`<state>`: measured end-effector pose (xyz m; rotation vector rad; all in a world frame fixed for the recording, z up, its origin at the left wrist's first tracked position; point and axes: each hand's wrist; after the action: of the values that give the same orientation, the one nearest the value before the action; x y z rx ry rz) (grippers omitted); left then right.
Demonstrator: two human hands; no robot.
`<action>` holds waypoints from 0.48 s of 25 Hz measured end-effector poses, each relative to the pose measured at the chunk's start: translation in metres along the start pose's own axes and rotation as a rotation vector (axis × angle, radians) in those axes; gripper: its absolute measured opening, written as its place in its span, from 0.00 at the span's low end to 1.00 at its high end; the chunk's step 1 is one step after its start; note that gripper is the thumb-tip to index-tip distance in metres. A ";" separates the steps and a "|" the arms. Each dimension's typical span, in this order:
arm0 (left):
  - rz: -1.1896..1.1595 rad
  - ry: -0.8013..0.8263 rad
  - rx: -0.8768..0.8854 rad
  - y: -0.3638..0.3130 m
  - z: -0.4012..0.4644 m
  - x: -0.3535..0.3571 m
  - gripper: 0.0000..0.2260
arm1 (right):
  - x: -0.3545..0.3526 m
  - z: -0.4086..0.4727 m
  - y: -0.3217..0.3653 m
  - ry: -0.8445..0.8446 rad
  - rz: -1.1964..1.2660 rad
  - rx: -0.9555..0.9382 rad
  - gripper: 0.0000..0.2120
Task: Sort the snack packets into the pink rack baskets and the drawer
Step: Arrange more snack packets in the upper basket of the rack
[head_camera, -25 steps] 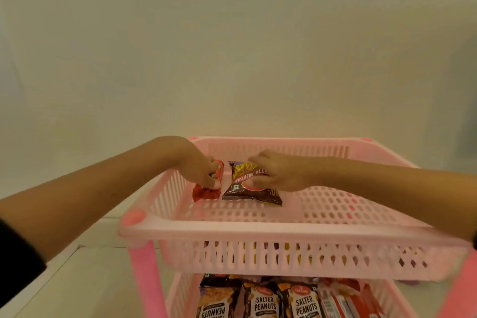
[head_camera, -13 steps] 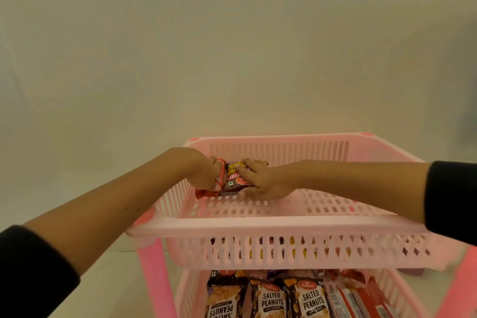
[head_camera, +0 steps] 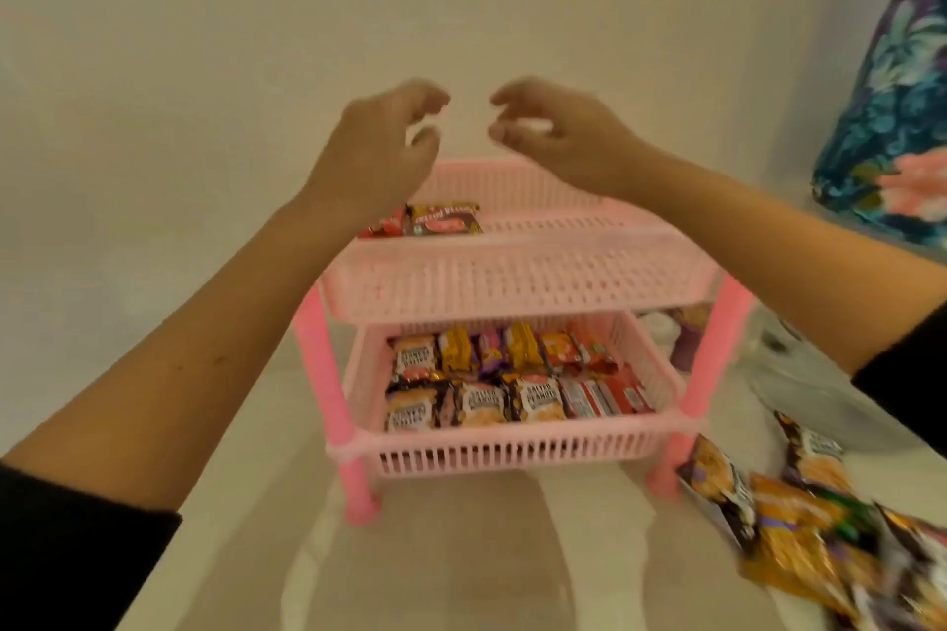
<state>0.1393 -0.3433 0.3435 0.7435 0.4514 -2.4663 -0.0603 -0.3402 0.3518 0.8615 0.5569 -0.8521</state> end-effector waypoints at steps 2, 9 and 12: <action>-0.165 -0.194 0.087 -0.046 -0.028 0.009 0.14 | -0.021 -0.046 -0.004 -0.159 0.084 -0.006 0.15; -0.482 -0.029 -0.057 -0.178 -0.143 0.124 0.12 | -0.044 -0.225 -0.085 -0.196 0.007 0.221 0.11; -0.525 0.269 -0.230 -0.222 -0.184 0.187 0.11 | -0.043 -0.303 -0.145 -0.111 -0.053 0.371 0.08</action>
<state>-0.0437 -0.1532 0.1237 0.9582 1.1364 -2.7194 -0.2315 -0.1237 0.1555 1.1316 0.3286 -1.0640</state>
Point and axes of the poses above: each hand's wrist, its own z-axis towards the middle knuckle, its own x-axis out of the palm, y = z × x, and after that the axes turned 14 degrees about x, right-handed
